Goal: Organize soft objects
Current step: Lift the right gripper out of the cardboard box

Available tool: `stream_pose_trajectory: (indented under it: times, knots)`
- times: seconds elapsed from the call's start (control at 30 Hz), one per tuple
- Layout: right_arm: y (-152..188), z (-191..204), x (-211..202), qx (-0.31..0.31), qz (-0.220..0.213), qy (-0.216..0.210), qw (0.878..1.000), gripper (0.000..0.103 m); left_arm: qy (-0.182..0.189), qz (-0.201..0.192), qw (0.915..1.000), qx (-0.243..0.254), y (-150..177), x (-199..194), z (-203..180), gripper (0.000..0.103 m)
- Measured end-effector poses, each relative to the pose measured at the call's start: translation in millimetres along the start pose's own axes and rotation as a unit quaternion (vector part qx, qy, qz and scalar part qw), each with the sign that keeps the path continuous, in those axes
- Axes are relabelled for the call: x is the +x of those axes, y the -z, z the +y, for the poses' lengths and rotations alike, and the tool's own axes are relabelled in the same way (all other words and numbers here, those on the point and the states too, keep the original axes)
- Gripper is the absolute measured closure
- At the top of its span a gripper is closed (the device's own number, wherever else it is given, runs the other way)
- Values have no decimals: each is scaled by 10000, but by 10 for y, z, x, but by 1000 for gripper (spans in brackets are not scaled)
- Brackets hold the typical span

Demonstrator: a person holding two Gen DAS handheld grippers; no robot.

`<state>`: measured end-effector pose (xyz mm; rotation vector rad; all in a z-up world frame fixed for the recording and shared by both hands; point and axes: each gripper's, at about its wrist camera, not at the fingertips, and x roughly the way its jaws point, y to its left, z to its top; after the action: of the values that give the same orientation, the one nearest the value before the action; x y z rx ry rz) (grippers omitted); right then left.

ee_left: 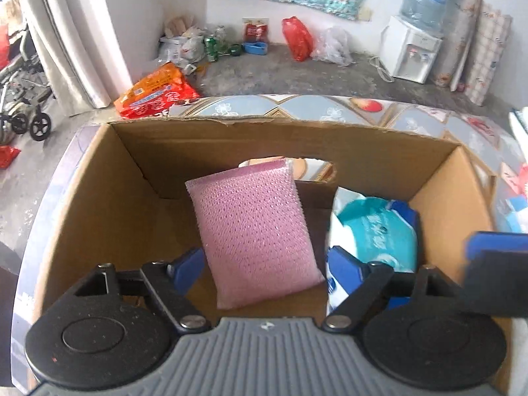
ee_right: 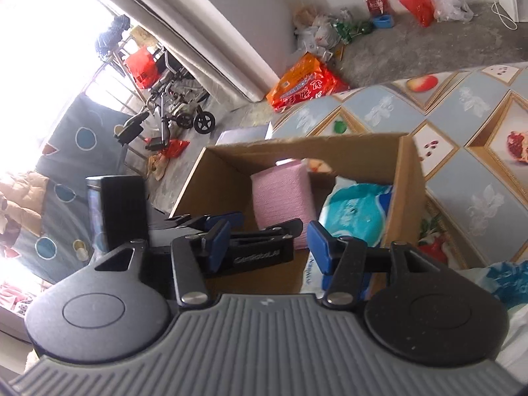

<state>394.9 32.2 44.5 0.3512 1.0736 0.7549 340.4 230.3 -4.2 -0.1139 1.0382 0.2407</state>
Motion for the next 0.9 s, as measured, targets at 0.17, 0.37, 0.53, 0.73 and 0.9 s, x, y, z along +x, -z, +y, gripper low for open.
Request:
stream_pose_trajectory:
  times: [0.17,0.37,0.53,0.73,0.9]
  knots:
    - [-51,-185,-121,229,-183,-116,9995,51,66,12,9995,-297,-26,116,48,19]
    - [-66,-280,-272,316,-330,-283,9986,50,-24,72,9992,-393,-65,291,73,20]
    - [-26,-349,-367,326,-346,-268,9985,50,-48,35,9995,-307,-32,310,42,25]
    - [4,-483,-379,448,-308,-201,9983,49,18,524,9986,-6,-19,252,2,25]
    - [40,-539,-348,510,-267,-163,9982,49,251,688,9973,103,6,246,6,20]
